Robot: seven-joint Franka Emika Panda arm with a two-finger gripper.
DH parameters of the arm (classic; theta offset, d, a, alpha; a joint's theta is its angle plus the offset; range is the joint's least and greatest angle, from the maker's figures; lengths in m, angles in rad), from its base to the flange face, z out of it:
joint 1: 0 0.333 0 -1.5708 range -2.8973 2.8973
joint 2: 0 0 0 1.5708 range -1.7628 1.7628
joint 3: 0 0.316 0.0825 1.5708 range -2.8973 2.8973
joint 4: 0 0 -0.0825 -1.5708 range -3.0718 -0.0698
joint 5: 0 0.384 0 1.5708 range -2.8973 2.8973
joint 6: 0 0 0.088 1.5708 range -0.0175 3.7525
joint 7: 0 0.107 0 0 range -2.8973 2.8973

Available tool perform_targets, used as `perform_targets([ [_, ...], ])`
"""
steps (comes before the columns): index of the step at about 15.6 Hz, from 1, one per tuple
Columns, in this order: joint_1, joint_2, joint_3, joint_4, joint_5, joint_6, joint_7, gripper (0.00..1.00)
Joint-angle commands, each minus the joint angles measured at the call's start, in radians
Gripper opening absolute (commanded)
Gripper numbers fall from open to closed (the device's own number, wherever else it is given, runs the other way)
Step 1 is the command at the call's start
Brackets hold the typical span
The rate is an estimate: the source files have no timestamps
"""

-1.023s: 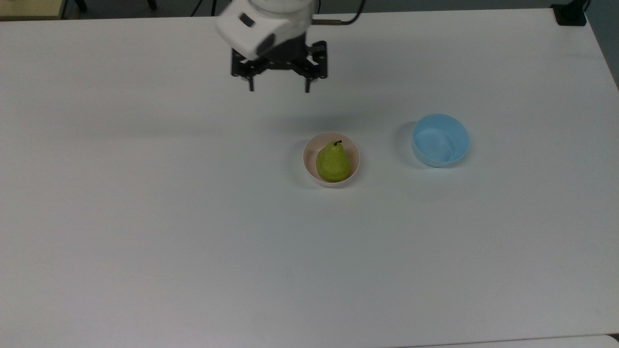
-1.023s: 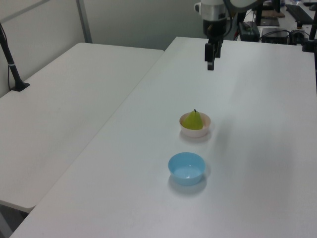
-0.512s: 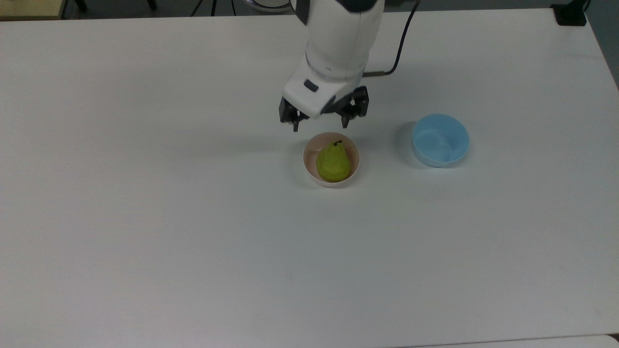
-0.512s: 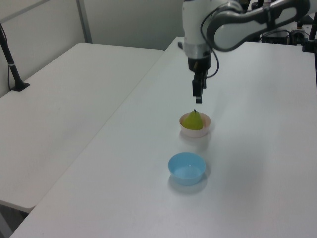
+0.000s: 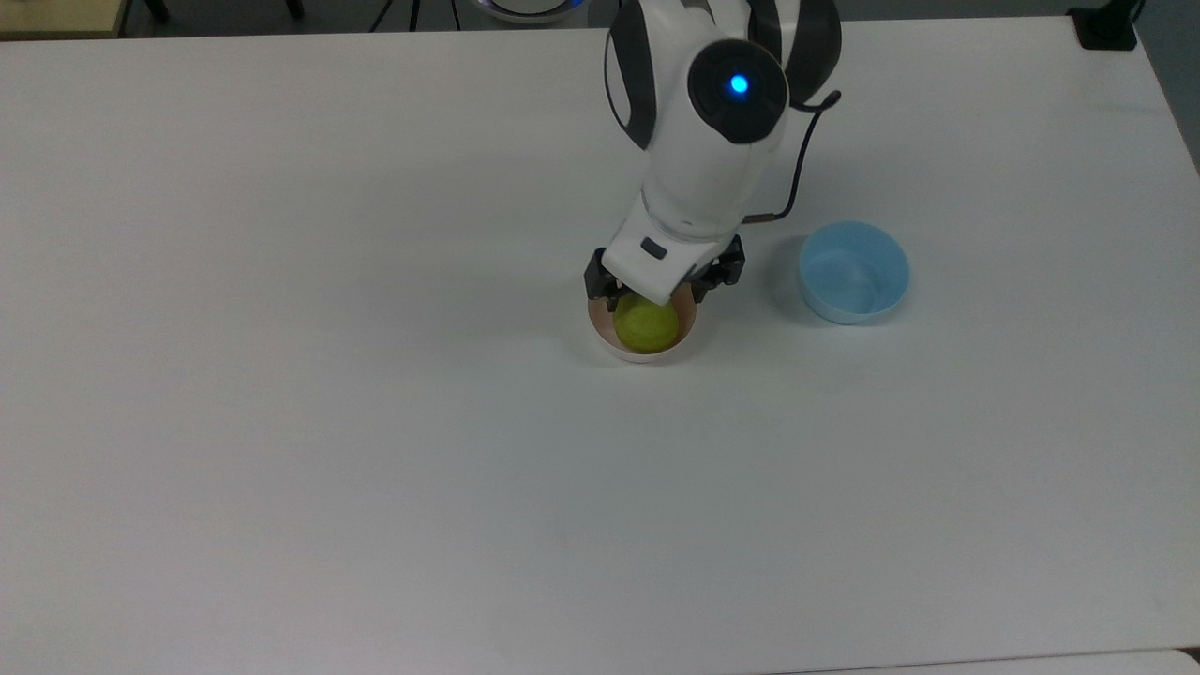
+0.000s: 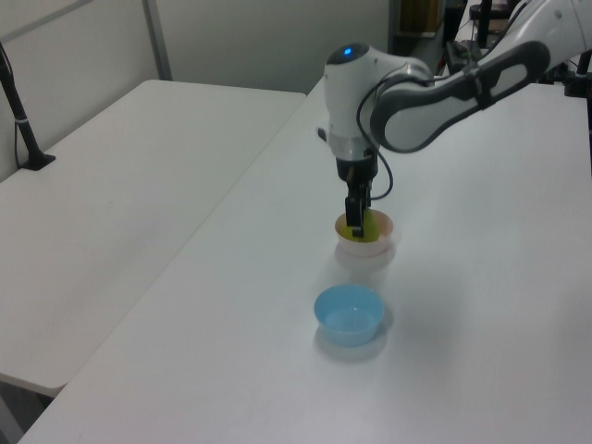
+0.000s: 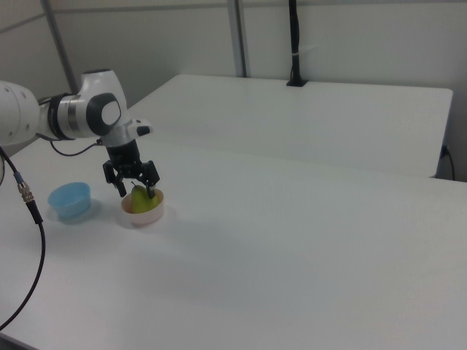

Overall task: Pick up a pear from the bowl
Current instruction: 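Lower the gripper into the pink bowl and close on the pear, then lift the green pear out of the bowl and carry it aside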

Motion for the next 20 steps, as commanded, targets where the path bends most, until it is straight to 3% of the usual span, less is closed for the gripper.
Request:
perform_targets([
  [1,0.025,0.037,-0.013,0.008,-0.039,0.027,0.020,0.91],
  [4,0.019,0.042,-0.013,0.005,-0.058,0.033,0.004,0.67],
  [10,0.011,0.031,-0.013,0.010,-0.043,0.030,0.014,0.44],
  [12,0.011,0.002,-0.013,0.013,-0.035,0.019,0.017,0.28],
  [16,0.002,-0.088,-0.011,0.013,-0.020,-0.042,0.010,0.22],
  [20,-0.068,-0.148,-0.008,0.013,0.002,-0.108,-0.022,0.22],
])
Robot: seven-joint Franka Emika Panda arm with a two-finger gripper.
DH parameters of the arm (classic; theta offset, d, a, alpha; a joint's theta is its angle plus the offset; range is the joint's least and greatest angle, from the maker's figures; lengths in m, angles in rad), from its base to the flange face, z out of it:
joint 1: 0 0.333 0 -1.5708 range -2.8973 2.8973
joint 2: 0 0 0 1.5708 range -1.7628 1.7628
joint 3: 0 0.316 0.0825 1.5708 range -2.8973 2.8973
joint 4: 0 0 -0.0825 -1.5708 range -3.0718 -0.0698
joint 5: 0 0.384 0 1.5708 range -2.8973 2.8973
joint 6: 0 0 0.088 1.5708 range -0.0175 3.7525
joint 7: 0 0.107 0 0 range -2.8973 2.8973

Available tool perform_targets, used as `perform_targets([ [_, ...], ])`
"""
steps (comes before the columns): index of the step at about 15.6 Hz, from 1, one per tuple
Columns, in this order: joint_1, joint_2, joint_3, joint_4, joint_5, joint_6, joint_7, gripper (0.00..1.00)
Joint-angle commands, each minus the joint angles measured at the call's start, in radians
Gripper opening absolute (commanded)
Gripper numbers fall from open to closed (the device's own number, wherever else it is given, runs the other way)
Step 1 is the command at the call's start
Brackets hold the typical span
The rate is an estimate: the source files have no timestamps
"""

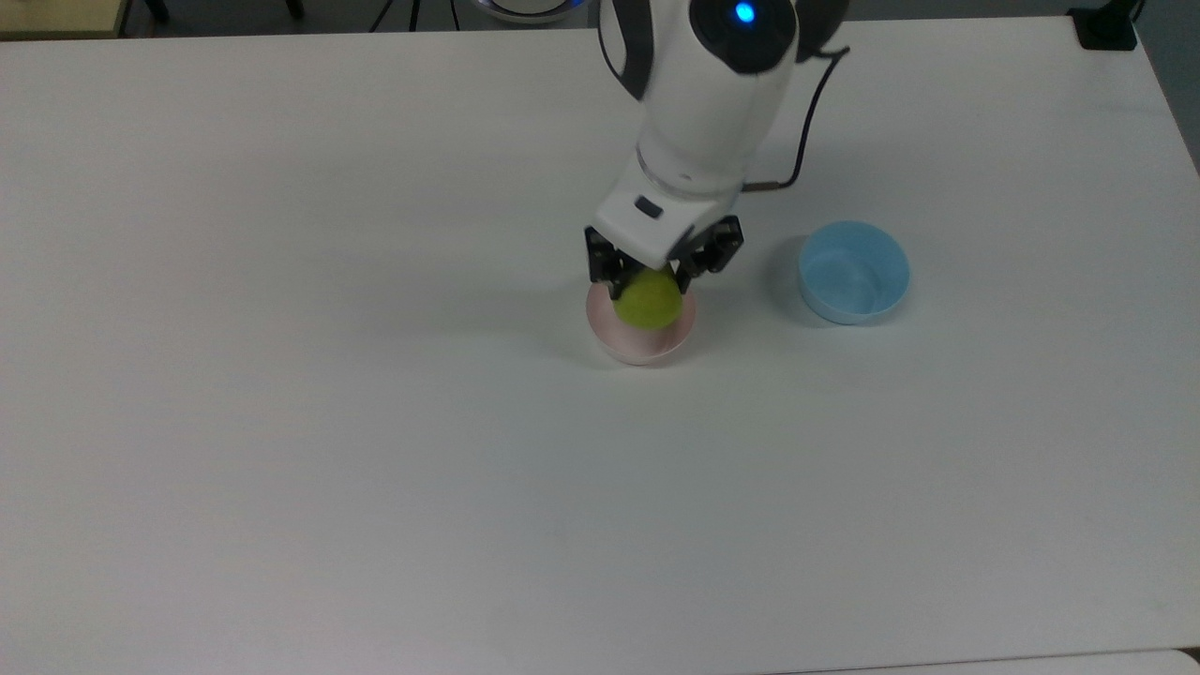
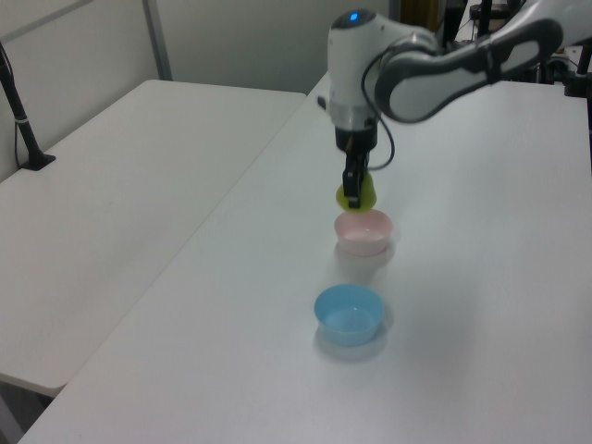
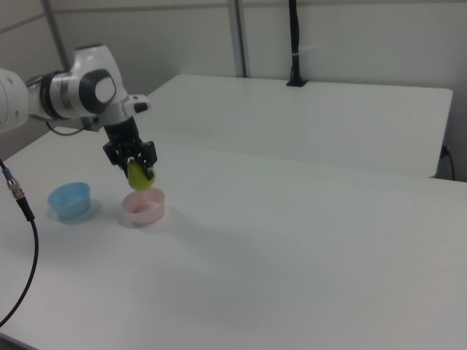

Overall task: Pick up a pear from the bowl
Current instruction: 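Lift the green pear out of the bowl and carry it aside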

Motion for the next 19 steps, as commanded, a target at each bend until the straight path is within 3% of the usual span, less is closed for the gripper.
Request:
perform_targets([
  [1,-0.083,-0.073,0.011,-0.025,0.023,-0.076,-0.051,0.22],
  [8,-0.304,-0.085,0.023,-0.047,0.011,-0.108,-0.225,0.24],
  [16,-0.329,0.030,0.011,-0.070,-0.010,0.028,-0.228,0.42],
  [19,-0.327,0.062,0.011,-0.070,-0.023,0.056,-0.226,0.59],
])
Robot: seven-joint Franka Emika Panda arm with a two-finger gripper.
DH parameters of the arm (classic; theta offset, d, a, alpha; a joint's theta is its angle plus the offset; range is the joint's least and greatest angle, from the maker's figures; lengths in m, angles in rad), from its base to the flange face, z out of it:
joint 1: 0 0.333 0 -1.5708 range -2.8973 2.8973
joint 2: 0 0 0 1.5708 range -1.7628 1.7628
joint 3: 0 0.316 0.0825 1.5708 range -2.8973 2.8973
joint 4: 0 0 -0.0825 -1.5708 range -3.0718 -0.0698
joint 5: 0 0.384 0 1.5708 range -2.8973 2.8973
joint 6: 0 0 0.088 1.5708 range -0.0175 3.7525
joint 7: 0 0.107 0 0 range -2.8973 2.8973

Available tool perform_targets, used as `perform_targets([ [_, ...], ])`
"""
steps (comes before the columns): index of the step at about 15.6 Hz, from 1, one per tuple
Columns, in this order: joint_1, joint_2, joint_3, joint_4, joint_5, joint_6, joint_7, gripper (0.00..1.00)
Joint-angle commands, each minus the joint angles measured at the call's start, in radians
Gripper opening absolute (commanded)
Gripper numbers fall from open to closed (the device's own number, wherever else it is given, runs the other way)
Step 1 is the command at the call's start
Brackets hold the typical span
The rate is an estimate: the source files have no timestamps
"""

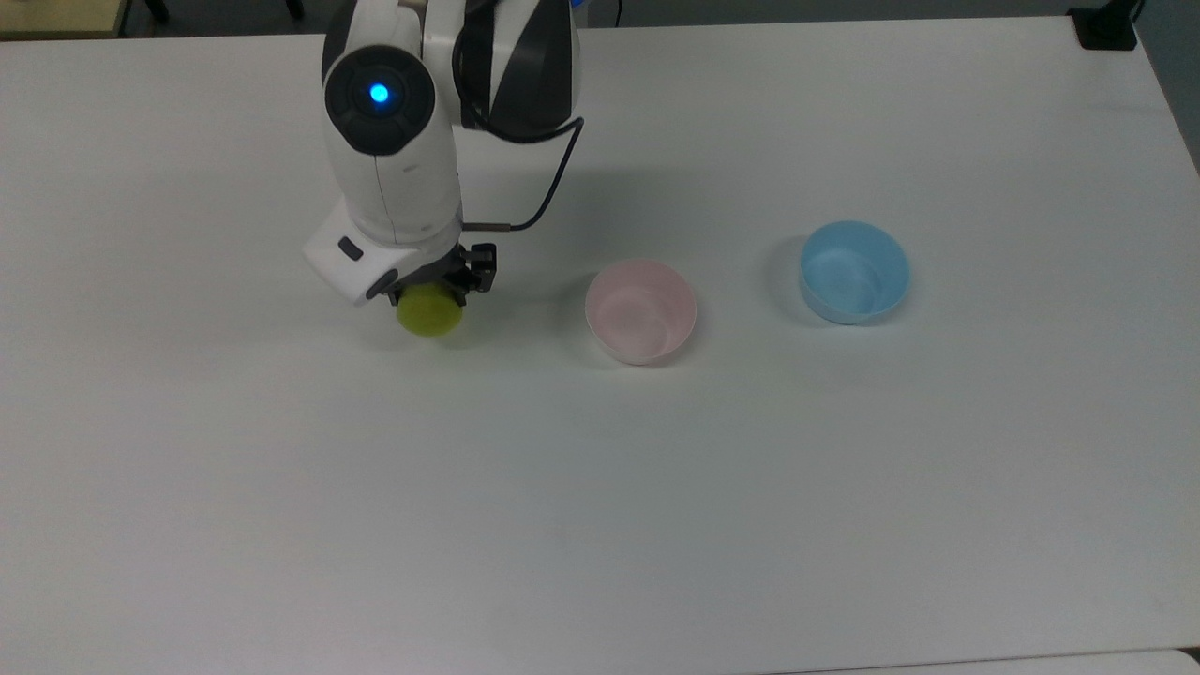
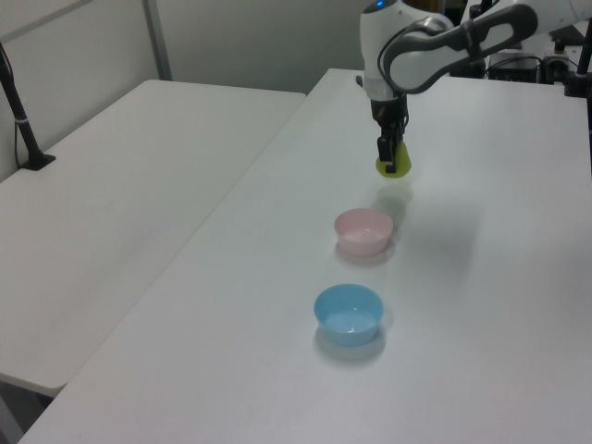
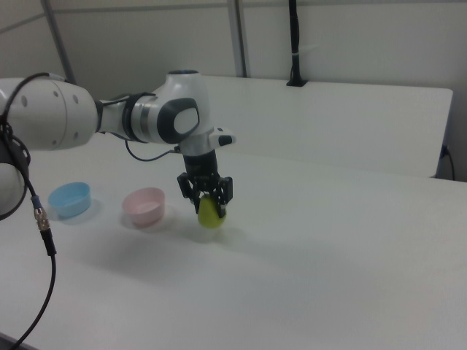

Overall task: Pick up a pear from the bowl
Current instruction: 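Hold the pear in the gripper just above the table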

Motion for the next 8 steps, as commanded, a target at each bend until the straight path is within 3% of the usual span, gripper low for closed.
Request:
perform_targets([
  [1,0.002,0.013,0.003,-0.011,-0.025,0.039,-0.001,0.64],
  [4,0.002,0.015,0.003,-0.011,-0.025,0.043,0.005,0.99],
  [8,0.002,-0.025,0.002,-0.006,-0.022,0.027,0.011,1.00],
])
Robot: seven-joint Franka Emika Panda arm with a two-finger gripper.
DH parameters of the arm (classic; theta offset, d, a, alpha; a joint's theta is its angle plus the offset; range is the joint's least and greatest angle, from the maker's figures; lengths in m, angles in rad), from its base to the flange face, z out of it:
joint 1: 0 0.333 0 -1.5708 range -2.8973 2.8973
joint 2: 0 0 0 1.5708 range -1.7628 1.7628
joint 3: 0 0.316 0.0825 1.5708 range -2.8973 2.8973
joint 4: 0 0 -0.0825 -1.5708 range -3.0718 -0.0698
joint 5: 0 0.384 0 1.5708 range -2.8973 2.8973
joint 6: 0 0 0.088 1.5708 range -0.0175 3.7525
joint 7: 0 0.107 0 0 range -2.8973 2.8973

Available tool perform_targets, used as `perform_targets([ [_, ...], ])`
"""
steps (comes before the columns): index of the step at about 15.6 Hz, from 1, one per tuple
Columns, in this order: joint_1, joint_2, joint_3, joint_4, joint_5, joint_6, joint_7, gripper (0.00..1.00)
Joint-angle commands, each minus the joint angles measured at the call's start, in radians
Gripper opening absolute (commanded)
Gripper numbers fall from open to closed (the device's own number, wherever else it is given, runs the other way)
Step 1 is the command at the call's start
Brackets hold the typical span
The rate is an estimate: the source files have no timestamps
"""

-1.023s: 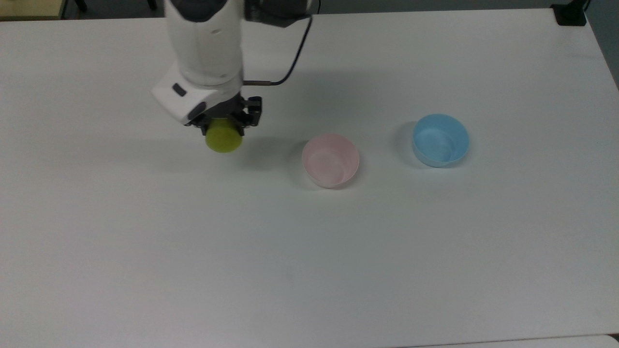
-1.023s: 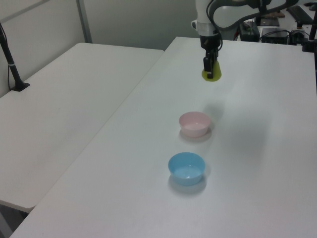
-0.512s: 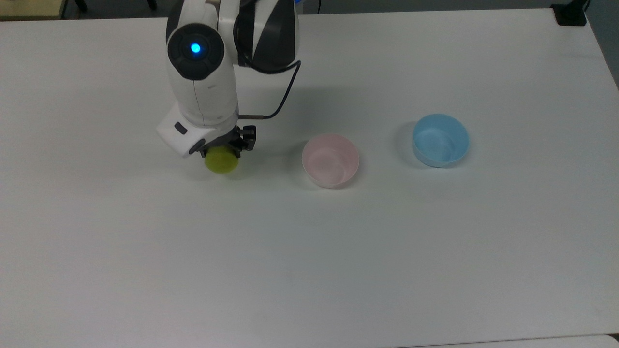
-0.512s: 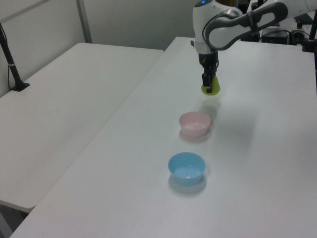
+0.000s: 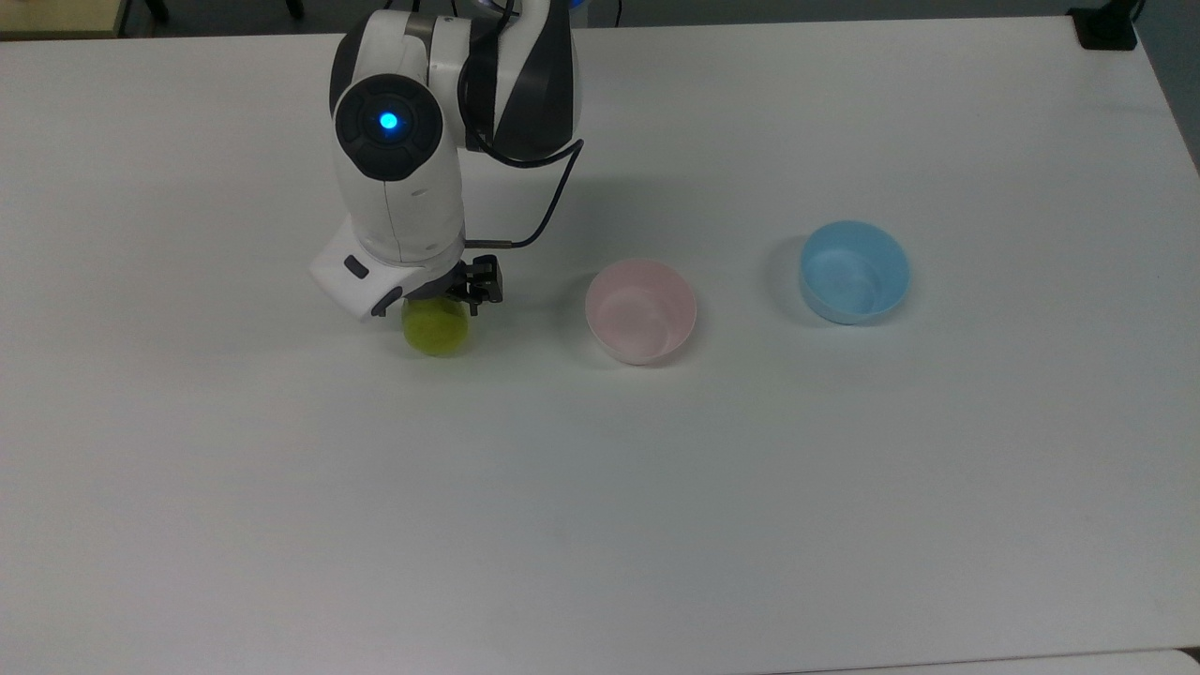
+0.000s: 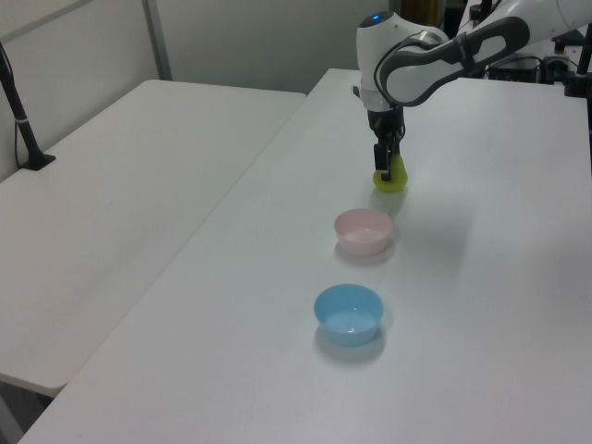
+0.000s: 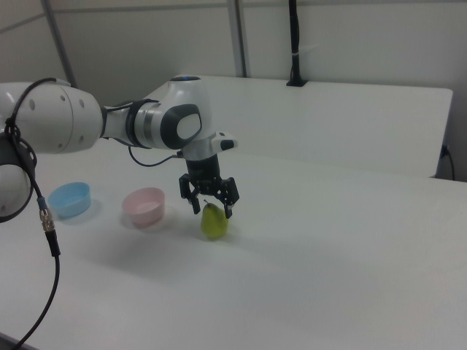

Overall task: Pick up a pear from the bowl
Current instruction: 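Hold the pear in the gripper just above the table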

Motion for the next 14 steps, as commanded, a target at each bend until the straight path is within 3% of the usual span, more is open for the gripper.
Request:
perform_targets([
  [1,0.002,-0.086,0.002,-0.015,-0.012,-0.011,0.023,1.00],
  [9,-0.005,-0.310,0.006,-0.017,0.011,-0.243,0.065,1.00],
  [14,-0.004,-0.322,0.006,-0.015,0.015,-0.287,0.071,1.00],
])
